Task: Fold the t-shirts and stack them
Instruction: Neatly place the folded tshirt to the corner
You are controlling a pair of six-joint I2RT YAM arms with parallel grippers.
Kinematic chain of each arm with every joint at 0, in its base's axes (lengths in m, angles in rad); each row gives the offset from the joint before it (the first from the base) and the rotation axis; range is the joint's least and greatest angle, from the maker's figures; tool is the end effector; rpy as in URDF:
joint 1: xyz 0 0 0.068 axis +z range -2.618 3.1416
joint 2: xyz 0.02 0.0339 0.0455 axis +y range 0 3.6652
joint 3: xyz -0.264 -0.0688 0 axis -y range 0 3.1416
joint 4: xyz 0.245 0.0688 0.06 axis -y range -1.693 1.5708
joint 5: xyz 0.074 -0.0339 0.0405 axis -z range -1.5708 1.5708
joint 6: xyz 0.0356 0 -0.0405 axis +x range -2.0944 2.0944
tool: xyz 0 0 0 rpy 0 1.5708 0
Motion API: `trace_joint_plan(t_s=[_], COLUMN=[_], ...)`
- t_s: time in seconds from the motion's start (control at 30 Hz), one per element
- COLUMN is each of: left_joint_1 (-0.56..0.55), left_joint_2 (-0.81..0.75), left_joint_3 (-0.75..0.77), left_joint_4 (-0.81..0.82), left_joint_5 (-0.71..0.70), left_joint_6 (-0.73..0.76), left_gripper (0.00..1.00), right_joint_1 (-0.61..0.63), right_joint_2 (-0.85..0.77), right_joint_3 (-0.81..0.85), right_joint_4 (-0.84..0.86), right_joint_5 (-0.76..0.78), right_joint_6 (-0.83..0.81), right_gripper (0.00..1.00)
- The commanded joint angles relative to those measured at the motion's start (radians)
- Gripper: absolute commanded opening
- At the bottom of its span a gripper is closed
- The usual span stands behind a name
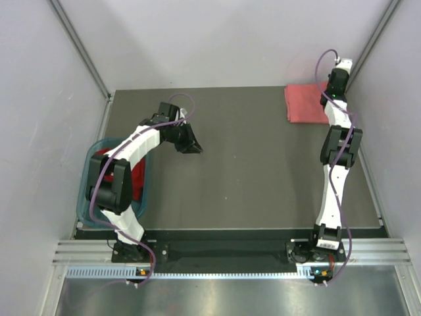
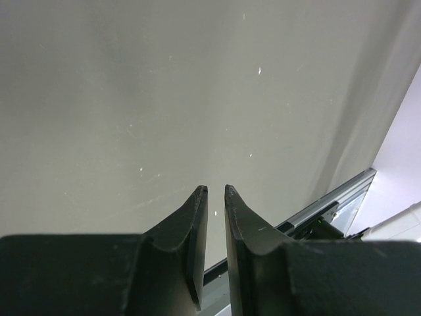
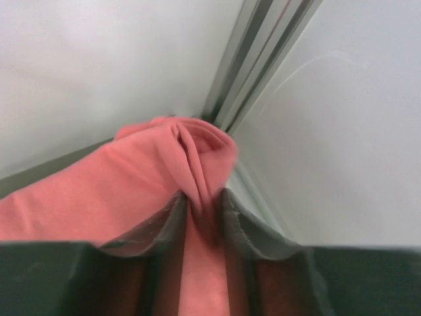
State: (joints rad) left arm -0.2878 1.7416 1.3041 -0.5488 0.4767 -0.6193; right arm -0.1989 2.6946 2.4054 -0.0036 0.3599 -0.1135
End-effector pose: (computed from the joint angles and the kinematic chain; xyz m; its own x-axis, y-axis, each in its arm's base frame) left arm 0.3506 -0.1208 0.2361 -0.9385 -0.2601 -0.2272 -0.0611 0.7726 -0.6319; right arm 0.5982 -0.1334 0.1843 -0.3395 -0.0397 -0.9398 0.4801 0.8518 -0.2094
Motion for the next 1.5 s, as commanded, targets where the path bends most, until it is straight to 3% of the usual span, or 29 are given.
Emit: trace_joint_plan(t_s=[0.0,0.1,0.2,0.43,0.63,0.87,1.13,1.2,1.47], left_joint_1=[-0.002,-0.002,-0.002,-0.002,-0.002,-0.001,-0.001,-0.001,-0.001], left_joint_2=[0.007,0.003,-0.02,-0.082,-0.165,-0.382,-0.591,-0.66,-0.939], left_joint_3=[0.055,0.07,0.076,0.093,0.156,-0.046,-0.282,-0.353,-0.65], left_joint_4=[-0.019,-0.036,-0.049,-0.063,-0.175,-0.111,-0.043,-0.02,0.087], left_joint_5=[-0.007,-0.01,-0.021,-0.032,-0.098,-0.104,-0.119,-0.119,-0.128], left_joint_6=[0.023,0.026,0.029,0.003,0.027,-0.052,-0.118,-0.125,-0.252], left_gripper=[0.22,0.22,0.22,0.22,0.24,0.29,0.35,0.43,0.55], right_joint_1=[-0.017,-0.016,-0.016,0.016,0.125,0.352,0.521,0.572,0.659], right_joint_2=[0.007,-0.015,-0.059,-0.316,-0.545,-0.866,-1.24,-1.295,-1.544], right_joint_3=[0.064,0.066,0.064,-0.075,-0.216,-0.593,-1.127,-1.251,-1.532], right_joint_4=[0.083,0.071,0.045,-0.134,-0.381,-0.464,-0.544,-0.559,-0.628], right_joint_5=[0.03,0.033,0.05,0.077,0.037,0.05,-0.07,-0.081,-0.12], right_joint_6=[0.024,0.031,0.029,0.1,0.236,0.323,0.569,0.606,0.686], right_gripper=[0.33,0.58,0.68,0.78,0.83,1.0,1.0,1.0,1.0])
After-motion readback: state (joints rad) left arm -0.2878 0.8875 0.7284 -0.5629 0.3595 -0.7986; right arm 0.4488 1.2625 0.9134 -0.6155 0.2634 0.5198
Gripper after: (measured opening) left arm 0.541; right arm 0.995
